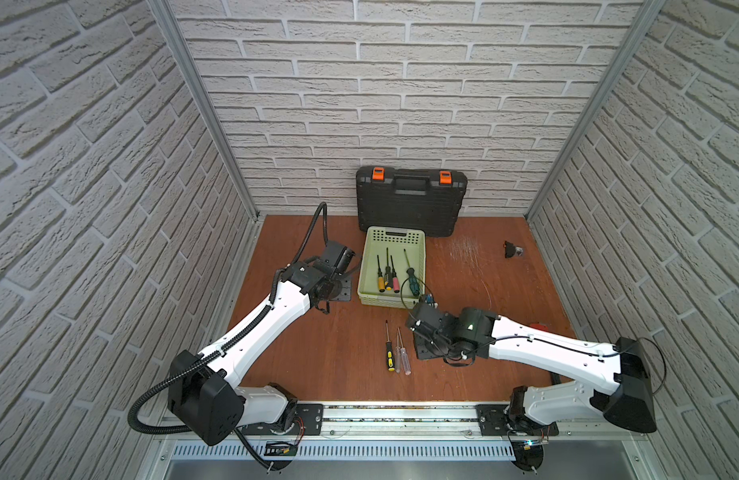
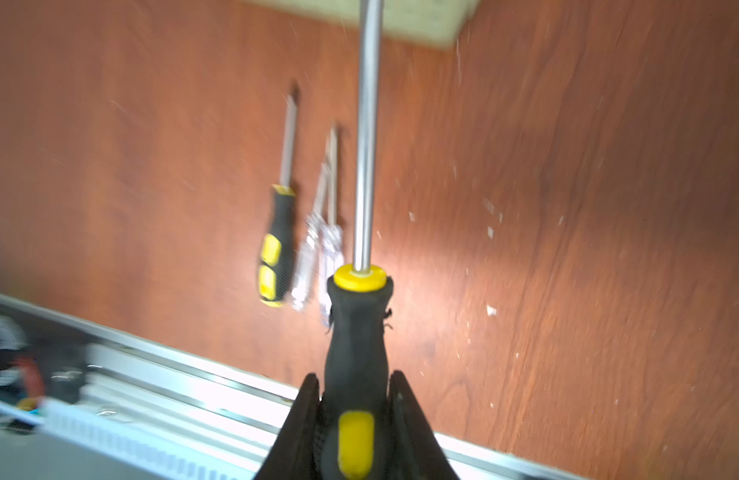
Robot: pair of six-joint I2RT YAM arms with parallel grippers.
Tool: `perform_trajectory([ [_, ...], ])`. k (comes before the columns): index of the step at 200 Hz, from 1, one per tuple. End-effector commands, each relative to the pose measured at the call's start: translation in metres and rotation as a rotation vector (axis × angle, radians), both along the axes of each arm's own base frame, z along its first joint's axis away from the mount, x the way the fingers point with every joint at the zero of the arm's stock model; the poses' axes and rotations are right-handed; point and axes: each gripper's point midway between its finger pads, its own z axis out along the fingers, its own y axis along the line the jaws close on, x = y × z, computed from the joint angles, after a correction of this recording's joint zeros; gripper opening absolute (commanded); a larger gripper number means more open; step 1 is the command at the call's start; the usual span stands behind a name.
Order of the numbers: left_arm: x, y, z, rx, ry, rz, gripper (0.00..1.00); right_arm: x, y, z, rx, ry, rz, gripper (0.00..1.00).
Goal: Put the screwdriver in the bin
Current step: 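Carry the yellow-black screwdriver over the basket and lower it, then open the right gripper to release the screwdriver into the basket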
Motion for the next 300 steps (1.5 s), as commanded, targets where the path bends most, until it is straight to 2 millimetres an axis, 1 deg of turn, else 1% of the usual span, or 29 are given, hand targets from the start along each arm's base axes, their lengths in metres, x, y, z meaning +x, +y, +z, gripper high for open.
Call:
perform_trajectory([
  [1, 0.003, 0.004, 0.012, -0.022, -0.042, 0.029, 0.54, 0.038, 0.001, 0.035, 0.045, -0.092, 0.024, 0.06],
  [15, 0.003, 0.005, 0.012, -0.015, -0.039, 0.027, 0.55, 0.073, 0.013, 0.048, 0.086, -0.170, 0.040, 0.06],
  [31, 0.003, 0.007, 0.012, -0.007, -0.030, 0.016, 0.52, 0.111, 0.026, 0.050, 0.113, -0.179, 0.054, 0.05],
  [39, 0.001, 0.009, 0.014, -0.001, -0.025, 0.015, 0.52, 0.127, 0.032, 0.048, 0.111, -0.175, 0.066, 0.06],
  [63, -0.006, 0.019, 0.019, 0.006, -0.041, 0.032, 0.53, 0.164, 0.047, 0.035, 0.112, -0.166, 0.089, 0.06],
  [91, -0.013, 0.025, 0.023, -0.008, -0.050, 0.053, 0.54, 0.191, 0.052, 0.006, 0.133, -0.118, 0.063, 0.05],
  [110, -0.016, 0.027, 0.023, -0.020, -0.053, 0.067, 0.56, 0.200, 0.055, -0.012, 0.141, -0.065, 0.074, 0.06],
  [121, -0.019, 0.029, 0.023, -0.030, -0.060, 0.076, 0.59, 0.204, 0.057, -0.019, 0.116, -0.046, 0.089, 0.06],
  [137, -0.023, 0.031, 0.023, -0.049, -0.073, 0.085, 0.63, 0.208, 0.053, -0.032, 0.066, -0.029, 0.085, 0.06],
  [144, -0.025, 0.032, 0.022, -0.052, -0.077, 0.088, 0.64, 0.210, 0.050, -0.034, 0.054, -0.035, 0.076, 0.06],
  [146, -0.025, 0.032, 0.022, -0.053, -0.078, 0.089, 0.64, 0.211, 0.049, -0.034, 0.052, -0.037, 0.072, 0.06],
  [148, -0.025, 0.032, 0.022, -0.055, -0.078, 0.090, 0.64, 0.211, 0.049, -0.045, 0.038, -0.019, 0.069, 0.06],
  [152, -0.026, 0.033, 0.023, -0.057, -0.081, 0.092, 0.64, 0.212, 0.048, -0.051, 0.031, -0.008, 0.064, 0.05],
  [172, -0.029, 0.034, 0.020, -0.069, -0.077, 0.102, 0.64, 0.212, 0.047, -0.069, 0.016, 0.038, 0.055, 0.06],
  [189, -0.031, 0.035, 0.016, -0.079, -0.075, 0.114, 0.64, 0.213, 0.044, -0.080, -0.015, 0.062, 0.052, 0.05],
  [203, -0.031, 0.036, 0.014, -0.084, -0.075, 0.122, 0.64, 0.215, 0.040, -0.085, -0.037, 0.071, 0.046, 0.06],
  [228, -0.030, 0.037, 0.012, -0.082, -0.074, 0.122, 0.64, 0.217, 0.033, -0.088, -0.069, 0.073, 0.034, 0.06],
  [248, -0.028, 0.038, 0.012, -0.080, -0.073, 0.118, 0.64, 0.216, 0.029, -0.093, -0.077, 0.091, 0.020, 0.06],
  [269, -0.027, 0.038, 0.010, -0.080, -0.071, 0.117, 0.64, 0.214, 0.028, -0.092, -0.072, 0.090, 0.014, 0.06],
  [300, -0.028, 0.038, 0.006, -0.090, -0.068, 0.119, 0.64, 0.217, 0.020, -0.093, -0.103, 0.091, -0.001, 0.07],
])
